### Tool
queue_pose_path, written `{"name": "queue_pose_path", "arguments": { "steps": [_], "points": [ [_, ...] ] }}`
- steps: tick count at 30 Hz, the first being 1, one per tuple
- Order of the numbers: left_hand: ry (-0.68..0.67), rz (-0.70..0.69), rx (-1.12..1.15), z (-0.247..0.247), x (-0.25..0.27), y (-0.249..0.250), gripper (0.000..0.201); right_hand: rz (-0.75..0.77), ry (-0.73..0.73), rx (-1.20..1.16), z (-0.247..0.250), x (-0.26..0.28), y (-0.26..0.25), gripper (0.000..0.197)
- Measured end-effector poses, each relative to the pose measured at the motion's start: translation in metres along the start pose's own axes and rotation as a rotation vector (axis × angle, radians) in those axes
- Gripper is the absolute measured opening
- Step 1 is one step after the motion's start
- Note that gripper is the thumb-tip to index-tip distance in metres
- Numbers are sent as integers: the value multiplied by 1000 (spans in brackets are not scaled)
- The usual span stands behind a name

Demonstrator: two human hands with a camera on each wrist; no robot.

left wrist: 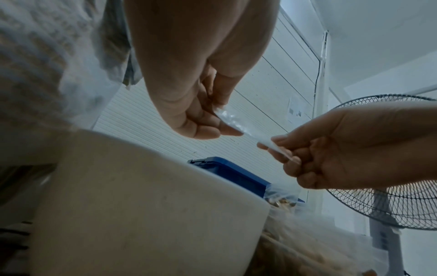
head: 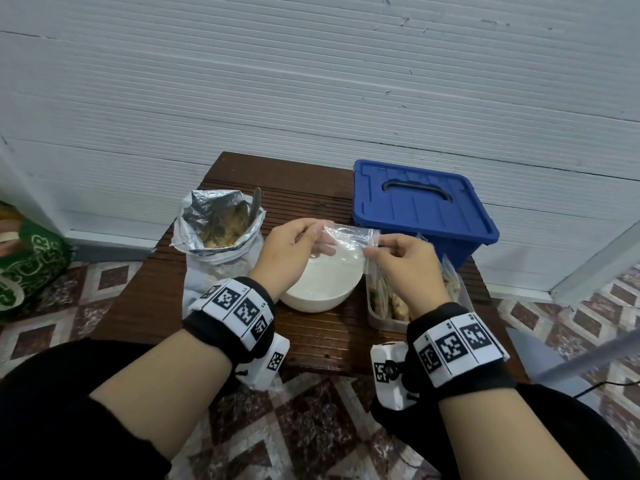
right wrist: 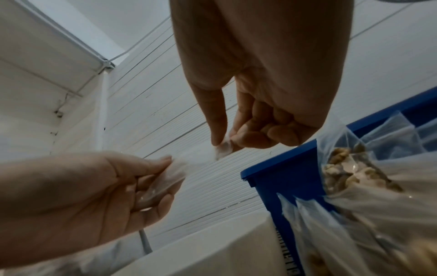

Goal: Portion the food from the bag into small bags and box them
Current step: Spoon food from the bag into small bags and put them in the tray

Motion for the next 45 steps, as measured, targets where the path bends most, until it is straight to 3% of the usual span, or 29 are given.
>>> {"name": "queue_pose_path", "arguments": {
  "steps": [4,6,8,11,18,23,31,40,45],
  "points": [
    [38,37,-90,1,-3,-8,23,2,7,-16,2,1,-1,7],
    [67,-26,-230,1,-2,-9,50,6,9,7,1,1,-1,7],
    [47,-184,-430,-2,2,-3,83,2,18,4,-1,1,0,7],
    [-21,-362,-722,-10,8,2,97,8,-10,-13,-6,3,-2,7],
    [37,-416,-678,-12,11,2,70,23,-71,-61,-14,7,-8,3],
    [47,-425,-629,-9,10,3,62,23,-33,-44,-11,5,-6,28],
    [67,-408,-485,-6,9,4,36,23,-41,-55,-7,4,-4,15],
    [26,-359,-472,-8,11,3,54,28,-20,-72,-8,3,-2,12],
    [69,-381,-400,-1,16,19,45,42,60,-107,-5,2,-4,23]
  ]
}}
Point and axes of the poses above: each hand's wrist, its own x-axis away from the middle knuckle, its own z-axis out of the back of the hand, y = z × x, the point moved 4 cm from there along -x, towards the middle knuckle, and after that the axes turned 12 degrees about z, right-handed, at the moved point
